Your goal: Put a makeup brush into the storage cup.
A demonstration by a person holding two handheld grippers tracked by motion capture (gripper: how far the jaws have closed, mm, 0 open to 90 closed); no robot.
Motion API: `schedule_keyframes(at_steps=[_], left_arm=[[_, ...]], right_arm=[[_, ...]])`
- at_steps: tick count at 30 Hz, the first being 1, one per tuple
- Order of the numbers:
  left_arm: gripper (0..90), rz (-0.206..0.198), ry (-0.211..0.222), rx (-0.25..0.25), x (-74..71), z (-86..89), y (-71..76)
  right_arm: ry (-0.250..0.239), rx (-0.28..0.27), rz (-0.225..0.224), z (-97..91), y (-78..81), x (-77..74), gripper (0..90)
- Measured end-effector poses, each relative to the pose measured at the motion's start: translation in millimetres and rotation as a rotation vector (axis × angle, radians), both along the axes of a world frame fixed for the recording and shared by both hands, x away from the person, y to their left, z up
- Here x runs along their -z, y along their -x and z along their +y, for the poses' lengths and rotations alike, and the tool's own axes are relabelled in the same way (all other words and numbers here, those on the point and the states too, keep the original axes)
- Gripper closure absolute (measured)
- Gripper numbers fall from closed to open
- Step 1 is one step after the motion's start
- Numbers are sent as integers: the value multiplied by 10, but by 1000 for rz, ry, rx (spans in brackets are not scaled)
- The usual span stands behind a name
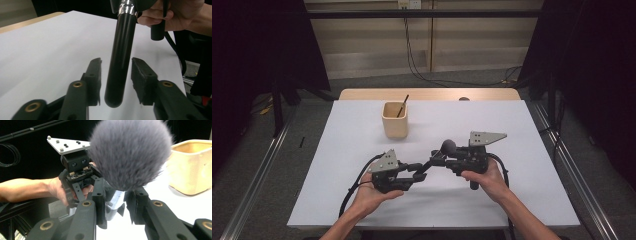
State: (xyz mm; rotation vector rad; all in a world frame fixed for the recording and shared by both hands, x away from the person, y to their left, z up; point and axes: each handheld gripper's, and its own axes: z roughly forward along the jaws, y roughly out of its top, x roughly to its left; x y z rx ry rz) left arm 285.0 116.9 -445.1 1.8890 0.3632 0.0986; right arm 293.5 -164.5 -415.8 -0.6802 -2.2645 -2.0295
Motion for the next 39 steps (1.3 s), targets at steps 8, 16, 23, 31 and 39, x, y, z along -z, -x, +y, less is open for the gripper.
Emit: schedule_keyframes(at_steps=[8, 16, 23, 31, 39], left_arm=[[356, 18, -3, -56, 9, 51, 25], [137, 58, -8, -97, -28, 132, 7], [28, 93, 26, -104, -47, 207, 42], [21, 86, 63, -81, -83, 234, 69], [21, 64, 36, -98, -83, 167, 61]], right_arm=[[7, 21, -4, -70, -4, -32, 710], [19, 31, 7, -106, -8, -62, 711], [30, 30, 16, -136, -4, -100, 711], [47, 33, 39, -184, -16, -132, 711], [127, 11, 59, -141, -51, -161, 711]])
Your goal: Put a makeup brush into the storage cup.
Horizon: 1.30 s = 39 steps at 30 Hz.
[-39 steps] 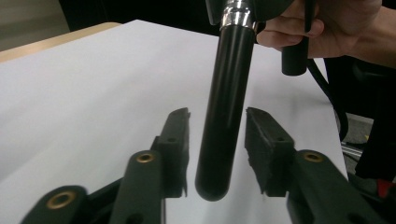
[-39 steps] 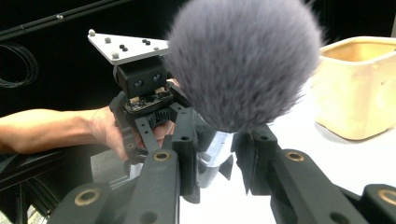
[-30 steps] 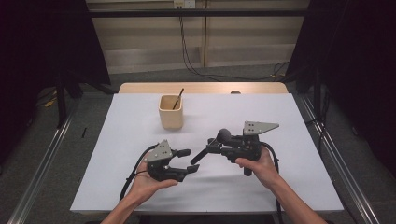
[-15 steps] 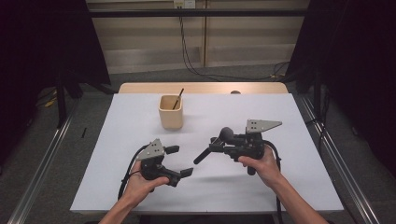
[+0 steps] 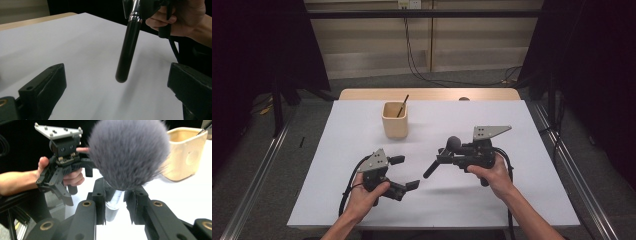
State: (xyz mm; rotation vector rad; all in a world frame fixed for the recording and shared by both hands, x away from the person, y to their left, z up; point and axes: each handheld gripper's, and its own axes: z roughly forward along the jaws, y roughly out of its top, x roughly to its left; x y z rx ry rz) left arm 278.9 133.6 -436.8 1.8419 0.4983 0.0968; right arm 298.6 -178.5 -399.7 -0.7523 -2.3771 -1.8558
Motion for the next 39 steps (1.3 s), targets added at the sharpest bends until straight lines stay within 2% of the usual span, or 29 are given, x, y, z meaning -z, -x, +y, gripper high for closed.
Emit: schedule_keyframes(at_steps=[13, 18, 21, 25, 27, 31, 37, 39], left_arm=[[24, -3, -1, 6, -30, -72, -42], [23, -11, -9, 8, -53, -90, -63], [26, -34, -24, 2, -65, -102, -65], [29, -30, -15, 8, -75, -123, -78], [29, -34, -27, 16, -77, -141, -88], [41, -16, -37, 42, -57, -199, -107], [40, -30, -53, 42, -44, -278, -129], [40, -23, -57, 45, -45, -302, -141]], right_arm=[[81, -14, 12, 39, -70, -140, 711], [136, -38, 20, 88, -100, -190, 711], [166, -47, 29, 111, -121, -203, 711], [206, -53, 38, 135, -149, -213, 711], [230, -60, 41, 153, -158, -224, 711], [271, -69, 47, 181, -172, -243, 711], [332, -76, 64, 230, -203, -263, 711], [347, -81, 66, 252, -210, -264, 711]])
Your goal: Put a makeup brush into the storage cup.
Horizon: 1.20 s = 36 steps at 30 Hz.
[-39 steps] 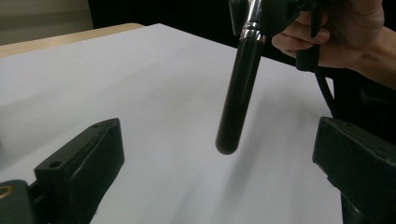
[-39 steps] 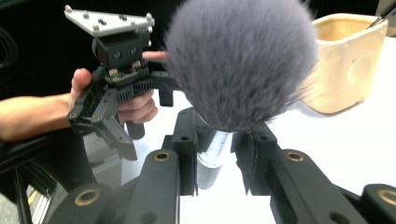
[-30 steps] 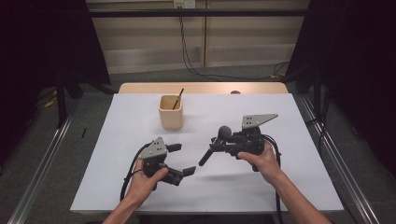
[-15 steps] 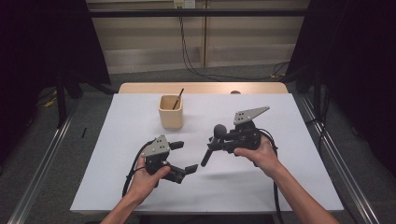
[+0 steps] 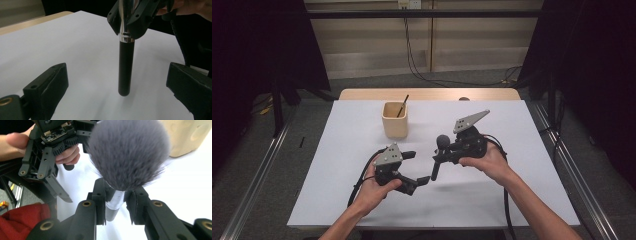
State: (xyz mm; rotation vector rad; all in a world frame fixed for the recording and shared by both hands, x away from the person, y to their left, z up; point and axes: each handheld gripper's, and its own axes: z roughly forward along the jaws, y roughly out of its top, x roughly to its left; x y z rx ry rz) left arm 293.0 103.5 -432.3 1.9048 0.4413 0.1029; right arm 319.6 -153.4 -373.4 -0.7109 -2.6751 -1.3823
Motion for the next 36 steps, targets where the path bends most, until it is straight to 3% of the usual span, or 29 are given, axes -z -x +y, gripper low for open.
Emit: schedule_keyframes(at_steps=[2, 4, 8, 12, 14, 17, 21, 26, 28, 36], left_arm=[[40, 20, -4, 17, -2, -27, -9], [40, 12, -18, 24, -6, -53, -9], [40, 16, -5, 27, -8, -100, -20], [40, 27, -11, 20, -4, -154, -35], [53, 40, -22, 49, 0, -180, -40], [73, 25, -36, 41, 4, -210, -41], [167, 1, -44, 25, 2, -216, -64], [307, 33, 1, 28, 19, -218, -100], [349, 25, -11, 30, 26, -229, -98], [528, 31, 20, 46, 39, -244, -98]], right_arm=[[20, -6, 5, 22, -4, -9, 711], [34, -9, 7, 38, -10, -18, 711], [66, -14, 17, 71, -23, -30, 710], [59, -30, 12, 99, -20, -53, 711], [67, -35, 11, 112, -24, -58, 711], [66, -34, 10, 131, -27, -63, 711], [64, -40, 9, 155, -28, -62, 710], [59, -37, 1, 168, -30, -59, 711], [57, -35, -1, 169, -32, -61, 711], [56, -35, -5, 175, -25, -55, 710]])
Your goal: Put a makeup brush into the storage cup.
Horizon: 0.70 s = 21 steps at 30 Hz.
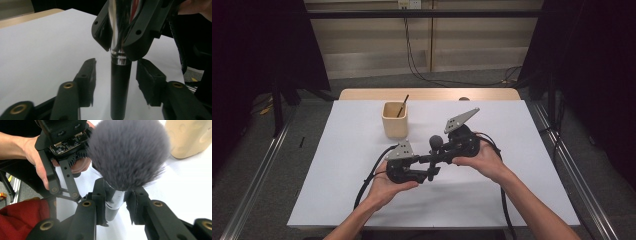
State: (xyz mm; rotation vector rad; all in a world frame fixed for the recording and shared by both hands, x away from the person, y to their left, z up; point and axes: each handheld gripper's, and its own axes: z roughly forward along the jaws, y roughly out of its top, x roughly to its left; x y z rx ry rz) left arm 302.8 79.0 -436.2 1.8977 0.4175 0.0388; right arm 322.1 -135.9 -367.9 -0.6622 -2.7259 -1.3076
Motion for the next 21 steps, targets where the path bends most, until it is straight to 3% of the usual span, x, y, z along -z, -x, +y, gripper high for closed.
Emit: schedule_keyframes(at_steps=[5, 13, 21], left_arm=[[594, 12, 8, 3, 8, -4, 0], [733, 0, -3, 15, 9, 4, -4], [744, -6, -21, 22, 9, 8, 1]], right_arm=[[-7, -2, 0, 7, 3, 7, 710], [-13, -4, 1, 14, -1, 30, 710], [-22, -5, 8, 11, 2, 61, 709]])
